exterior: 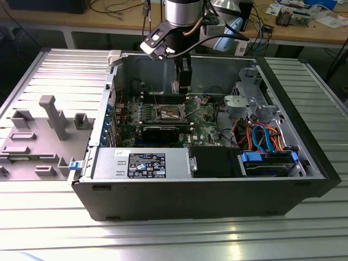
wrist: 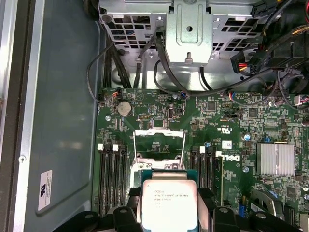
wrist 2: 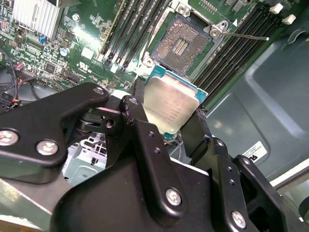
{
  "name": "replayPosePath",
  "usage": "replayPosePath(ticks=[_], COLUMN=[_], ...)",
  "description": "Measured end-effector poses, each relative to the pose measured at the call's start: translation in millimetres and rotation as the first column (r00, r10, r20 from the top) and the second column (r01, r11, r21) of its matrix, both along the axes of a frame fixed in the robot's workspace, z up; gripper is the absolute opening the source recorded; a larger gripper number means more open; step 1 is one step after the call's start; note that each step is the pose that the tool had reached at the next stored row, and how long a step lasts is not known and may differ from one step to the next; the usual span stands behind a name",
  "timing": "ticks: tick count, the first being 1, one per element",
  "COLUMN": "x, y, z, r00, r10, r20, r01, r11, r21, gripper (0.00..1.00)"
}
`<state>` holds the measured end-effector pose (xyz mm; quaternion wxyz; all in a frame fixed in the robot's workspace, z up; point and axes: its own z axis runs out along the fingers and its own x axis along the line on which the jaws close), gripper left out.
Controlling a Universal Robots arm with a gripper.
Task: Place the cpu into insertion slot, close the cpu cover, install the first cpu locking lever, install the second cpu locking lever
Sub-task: 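Place the cpu into insertion slot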
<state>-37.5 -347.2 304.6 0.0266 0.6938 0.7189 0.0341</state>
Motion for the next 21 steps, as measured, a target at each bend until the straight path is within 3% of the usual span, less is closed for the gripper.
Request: replayPosePath(ticks=[21], x=[0.0], y=[0.0], z=[-4.0], r00=[1.0], r10=[0.0], r20=[0.0], r01=[0.0], r11=[1.0], r21=[0.0], gripper=[0.54])
